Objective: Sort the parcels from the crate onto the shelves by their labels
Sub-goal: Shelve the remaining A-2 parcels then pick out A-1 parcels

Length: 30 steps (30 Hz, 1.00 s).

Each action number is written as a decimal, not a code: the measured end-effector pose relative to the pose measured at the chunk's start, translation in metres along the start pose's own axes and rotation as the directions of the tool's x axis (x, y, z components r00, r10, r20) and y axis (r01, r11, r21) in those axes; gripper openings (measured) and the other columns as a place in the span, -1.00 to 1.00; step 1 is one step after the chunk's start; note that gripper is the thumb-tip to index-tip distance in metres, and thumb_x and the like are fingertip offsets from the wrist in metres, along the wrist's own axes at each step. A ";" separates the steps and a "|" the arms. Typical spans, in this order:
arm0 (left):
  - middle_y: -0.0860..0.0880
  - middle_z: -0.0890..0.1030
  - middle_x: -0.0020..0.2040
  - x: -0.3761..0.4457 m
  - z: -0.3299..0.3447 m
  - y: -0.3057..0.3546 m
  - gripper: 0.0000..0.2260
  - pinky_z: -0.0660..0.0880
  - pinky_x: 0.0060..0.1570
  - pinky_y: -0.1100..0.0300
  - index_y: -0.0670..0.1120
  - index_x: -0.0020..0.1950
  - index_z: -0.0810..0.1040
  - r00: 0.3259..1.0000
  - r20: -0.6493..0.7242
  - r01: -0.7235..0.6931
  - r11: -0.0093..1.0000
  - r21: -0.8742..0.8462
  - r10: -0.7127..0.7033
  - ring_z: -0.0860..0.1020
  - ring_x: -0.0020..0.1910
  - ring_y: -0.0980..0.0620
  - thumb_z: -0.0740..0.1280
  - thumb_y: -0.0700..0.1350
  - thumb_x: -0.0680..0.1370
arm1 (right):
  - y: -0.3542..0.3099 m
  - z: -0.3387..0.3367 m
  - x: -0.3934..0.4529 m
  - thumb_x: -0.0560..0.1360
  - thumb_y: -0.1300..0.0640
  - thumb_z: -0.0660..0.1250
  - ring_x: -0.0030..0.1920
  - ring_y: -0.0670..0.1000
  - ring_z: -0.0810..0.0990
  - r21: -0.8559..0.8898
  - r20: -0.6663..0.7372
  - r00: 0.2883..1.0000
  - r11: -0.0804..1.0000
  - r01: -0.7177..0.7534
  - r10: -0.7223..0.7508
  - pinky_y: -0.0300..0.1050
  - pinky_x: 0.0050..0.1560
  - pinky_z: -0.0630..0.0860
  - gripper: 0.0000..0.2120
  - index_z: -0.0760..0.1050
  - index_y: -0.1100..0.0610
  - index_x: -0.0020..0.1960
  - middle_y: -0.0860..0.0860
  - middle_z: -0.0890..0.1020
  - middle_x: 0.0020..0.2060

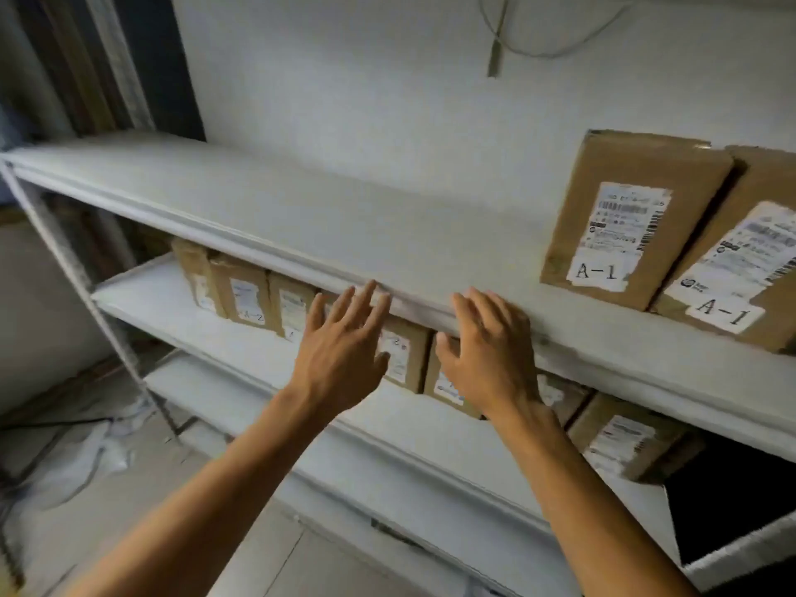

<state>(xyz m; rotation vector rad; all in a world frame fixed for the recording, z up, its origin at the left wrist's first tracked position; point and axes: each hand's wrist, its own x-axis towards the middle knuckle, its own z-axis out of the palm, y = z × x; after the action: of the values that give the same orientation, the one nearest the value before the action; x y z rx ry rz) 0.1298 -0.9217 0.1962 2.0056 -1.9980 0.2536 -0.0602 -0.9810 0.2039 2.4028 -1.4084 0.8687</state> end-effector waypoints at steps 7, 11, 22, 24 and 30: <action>-0.14 0.52 0.37 -0.208 -0.039 -0.123 -0.49 0.42 0.32 -0.18 -0.08 0.44 0.44 0.919 -0.007 0.395 0.918 0.024 -0.395 0.48 0.35 -0.20 0.35 0.09 0.54 | -0.189 0.035 -0.044 0.42 0.05 0.27 0.26 0.23 0.55 0.432 0.168 0.898 0.849 0.304 -0.406 0.17 0.26 0.48 -0.55 0.58 0.19 0.25 0.16 0.64 0.18; -0.16 0.57 0.30 -0.386 -0.066 -0.135 -0.46 0.44 0.29 -0.14 -0.12 0.35 0.54 0.657 -0.015 0.753 0.656 0.056 -0.754 0.53 0.28 -0.20 0.28 0.14 0.47 | -0.315 0.020 -0.139 0.49 -0.01 0.29 0.39 0.19 0.43 0.676 0.272 0.576 0.579 0.456 -0.771 0.18 0.37 0.41 -0.42 0.38 0.11 0.48 0.13 0.50 0.37; -0.21 0.41 0.45 -0.730 -0.110 0.031 -0.42 0.18 0.47 0.00 -0.11 0.46 0.43 -0.314 -0.081 0.949 -0.311 -0.047 -0.946 0.32 0.44 -0.23 0.35 0.09 0.48 | -0.483 -0.077 -0.409 0.52 0.02 0.34 0.53 0.23 0.19 0.853 0.017 -0.219 -0.100 0.512 -0.976 0.15 0.47 0.28 -0.25 0.08 -0.03 0.62 0.12 0.21 0.57; -0.22 0.41 0.44 -0.755 -0.114 0.064 -0.31 0.22 0.45 -0.03 -0.12 0.44 0.44 -0.425 -0.100 0.905 -0.419 -0.071 -0.900 0.32 0.42 -0.26 0.23 0.21 0.40 | -0.498 -0.096 -0.443 0.52 0.01 0.34 0.54 0.22 0.17 0.866 -0.047 -0.341 -0.209 0.454 -0.939 0.19 0.46 0.30 -0.23 0.03 -0.07 0.62 0.13 0.18 0.58; -0.10 0.33 0.51 -0.803 -0.130 0.127 -0.34 0.28 0.44 -0.02 -0.04 0.51 0.34 -0.654 -0.134 0.754 -0.655 -0.046 -0.744 0.31 0.45 -0.16 0.41 0.14 0.48 | -0.542 -0.146 -0.522 0.53 -0.01 0.37 0.56 0.20 0.15 0.846 -0.196 -0.565 -0.430 0.317 -0.802 0.21 0.50 0.28 -0.19 -0.01 -0.05 0.63 0.10 0.16 0.59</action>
<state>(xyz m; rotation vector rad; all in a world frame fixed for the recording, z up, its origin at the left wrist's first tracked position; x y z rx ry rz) -0.0001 -0.1198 0.0636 2.6654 1.0366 -0.0842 0.1559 -0.2585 0.0664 2.8940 1.8373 -0.5818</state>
